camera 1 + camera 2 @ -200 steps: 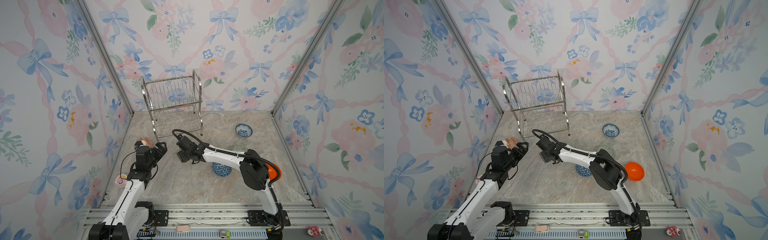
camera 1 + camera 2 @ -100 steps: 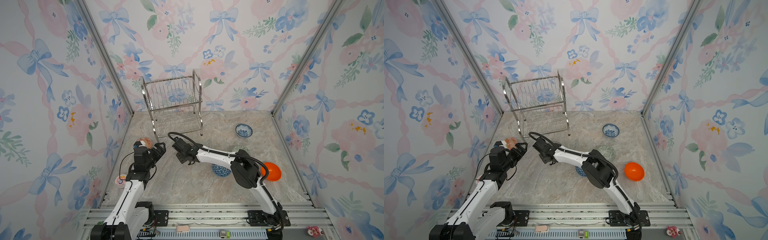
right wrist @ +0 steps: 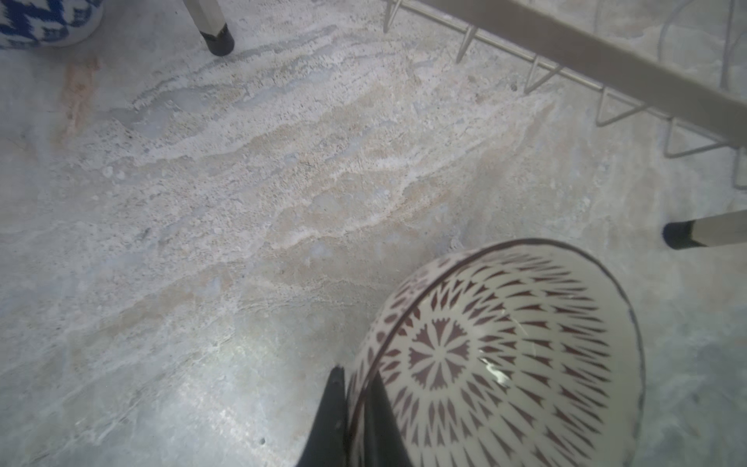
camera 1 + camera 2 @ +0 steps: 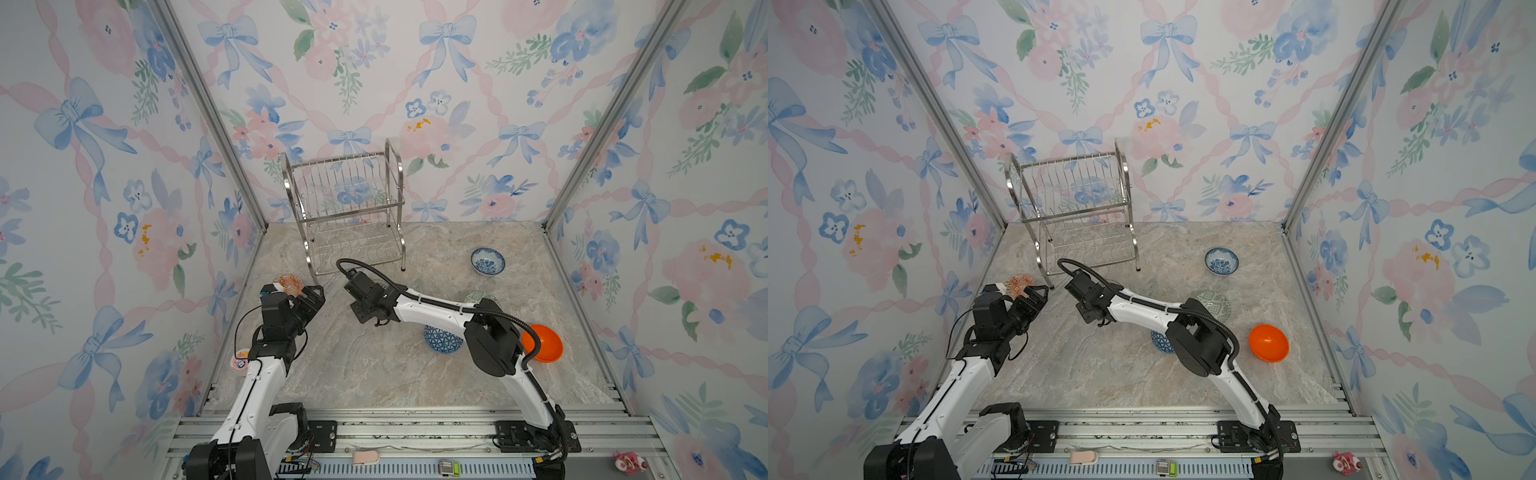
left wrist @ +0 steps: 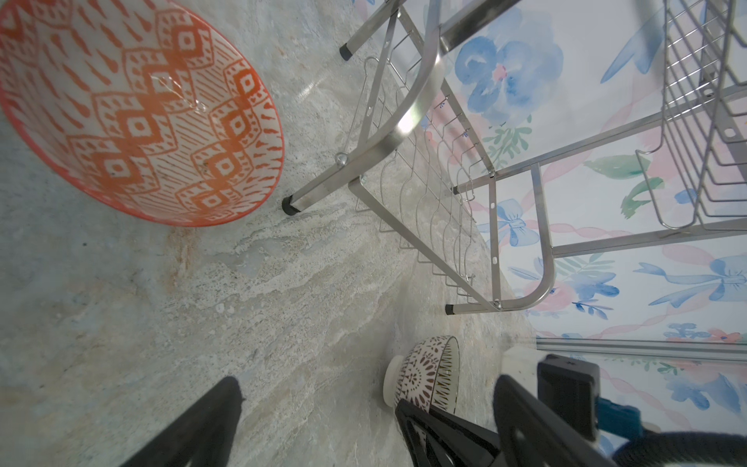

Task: Load the bowls into the dish rack
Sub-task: 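Grasp the bowl rim with the right gripper and lift while the left draws back, then carry the bowl with the right gripper into the lower tier of the dish rack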

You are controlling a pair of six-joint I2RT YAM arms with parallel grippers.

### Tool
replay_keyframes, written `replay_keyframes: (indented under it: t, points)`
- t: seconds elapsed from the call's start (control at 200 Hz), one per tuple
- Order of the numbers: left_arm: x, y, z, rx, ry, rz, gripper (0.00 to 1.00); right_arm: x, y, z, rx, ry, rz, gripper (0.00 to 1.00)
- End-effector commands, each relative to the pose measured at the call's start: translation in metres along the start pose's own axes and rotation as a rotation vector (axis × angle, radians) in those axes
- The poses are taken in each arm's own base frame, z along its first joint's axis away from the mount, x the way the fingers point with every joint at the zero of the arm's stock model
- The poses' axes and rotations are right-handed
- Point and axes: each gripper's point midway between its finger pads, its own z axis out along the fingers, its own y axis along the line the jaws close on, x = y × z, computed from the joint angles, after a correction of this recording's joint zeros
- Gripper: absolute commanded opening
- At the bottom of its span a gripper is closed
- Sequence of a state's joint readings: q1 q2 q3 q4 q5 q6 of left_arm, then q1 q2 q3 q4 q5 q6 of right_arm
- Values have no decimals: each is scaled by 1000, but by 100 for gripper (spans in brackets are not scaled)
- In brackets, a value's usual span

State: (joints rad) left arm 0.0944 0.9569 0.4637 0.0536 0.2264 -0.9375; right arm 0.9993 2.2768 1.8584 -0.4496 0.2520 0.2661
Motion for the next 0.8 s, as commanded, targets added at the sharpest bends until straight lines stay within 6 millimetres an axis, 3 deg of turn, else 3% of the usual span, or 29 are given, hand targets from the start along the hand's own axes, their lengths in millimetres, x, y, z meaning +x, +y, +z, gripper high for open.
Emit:
replay_keyframes:
  t: [0.0, 0.38, 0.655, 0.795]
  points:
    - [-9, -13, 0, 29, 0, 17, 98, -12, 8, -18, -122, -25, 78, 0]
    - [-32, -29, 7, 54, -1, 6, 98, -74, 22, -85, -436, -276, 246, 0]
    - [-48, -35, 15, 75, -2, 18, 98, -117, 11, -109, -584, -503, 330, 0]
    - [-53, -37, 20, 83, 4, 21, 98, -140, 3, -105, -685, -595, 399, 0]
